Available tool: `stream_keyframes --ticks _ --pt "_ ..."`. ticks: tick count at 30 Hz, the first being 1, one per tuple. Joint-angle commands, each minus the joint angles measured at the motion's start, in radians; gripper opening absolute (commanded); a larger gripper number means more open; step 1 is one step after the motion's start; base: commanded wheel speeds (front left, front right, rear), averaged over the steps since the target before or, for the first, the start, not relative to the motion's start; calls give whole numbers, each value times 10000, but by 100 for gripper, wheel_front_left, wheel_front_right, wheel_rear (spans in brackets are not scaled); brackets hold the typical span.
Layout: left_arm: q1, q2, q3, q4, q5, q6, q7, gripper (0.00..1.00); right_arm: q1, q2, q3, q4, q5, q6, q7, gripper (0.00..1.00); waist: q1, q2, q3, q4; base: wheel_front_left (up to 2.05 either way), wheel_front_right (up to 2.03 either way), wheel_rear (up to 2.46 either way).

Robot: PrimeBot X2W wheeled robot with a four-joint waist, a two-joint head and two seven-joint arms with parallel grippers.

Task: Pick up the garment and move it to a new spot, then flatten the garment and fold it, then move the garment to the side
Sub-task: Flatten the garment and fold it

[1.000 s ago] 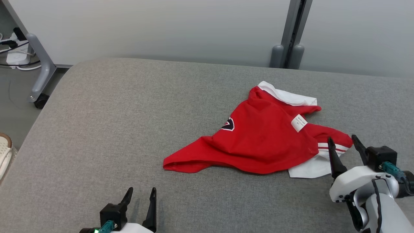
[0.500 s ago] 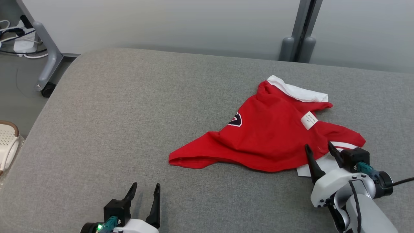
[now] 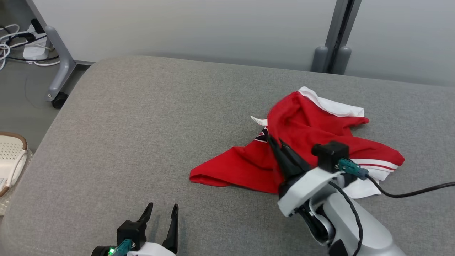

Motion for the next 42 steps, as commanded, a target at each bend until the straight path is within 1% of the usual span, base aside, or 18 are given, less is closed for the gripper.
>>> stream_keyframes --ticks 1,2,5,7,11,13,15,16,17,20,23,26,31,35,37,42 --pt "-103 42 -68 32 18 -36 -1 100 -360 -55 463 -460 530 -4 -1 0 0 0 -70 82 0 0 0" --pt "-132 42 -104 55 29 -47 -1 100 -539 -54 744 -689 775 -2 -1 0 0 0 -88 123 0 0 0" --pt "-189 43 -246 139 68 -84 -1 100 -1124 -46 1036 -1392 1250 -2 1 0 0 0 -169 298 0 0 0" --pt "-194 43 -276 156 95 -89 -1 100 -1262 -44 1005 -1632 1381 -2 1 0 0 0 -194 350 0 0 0" --pt "-143 40 -343 235 211 -83 -1 100 -1329 -46 719 -2716 2247 -2 1 0 0 0 -282 504 0 0 0" --pt "-94 43 -308 282 266 -95 -1 100 -1049 -43 937 -2818 2366 -2 1 0 0 0 -311 521 0 0 0" --pt "-45 39 -210 299 288 -66 -1 100 -728 -52 1509 -2358 2463 -2 -1 0 0 0 -313 449 0 0 0" --pt "-20 34 -173 303 320 -60 -1 100 -685 -78 1744 -2087 2477 -2 -1 60 0 0 -305 395 0 0 0" --pt "4 37 -142 307 346 -59 -1 100 -601 -75 2078 -1794 2485 -2 -1 100 0 0 -295 333 0 0 0" --pt "27 40 -102 285 301 -39 -1 100 -252 -50 2567 -1112 2578 -2 1 100 0 0 -249 74 0 0 0" --pt "14 37 -79 242 253 -56 -1 100 39 -64 2345 -621 2352 -2 -1 100 0 0 -236 -262 0 0 0" --pt "-51 42 -87 205 215 -72 -1 100 401 -172 1714 -401 2088 -2 -1 100 0 0 -259 -616 0 0 0" --pt "-288 42 -97 151 104 -43 -1 100 941 -507 513 -366 1522 -2 -1 100 0 0 -215 -1195 0 0 0" --pt "-521 46 77 197 -139 75 -1 100 1251 -586 -375 -392 1082 -2 1 100 0 0 -51 -1606 0 0 0" --pt "-697 45 283 236 -158 202 -1 100 1371 -554 -787 -427 899 -2 -1 100 0 0 35 -1776 0 0 0" --pt "-1119 42 1213 342 -158 638 -1 100 1532 -458 -1509 -499 519 -2 1 100 0 0 218 -2099 0 0 0"
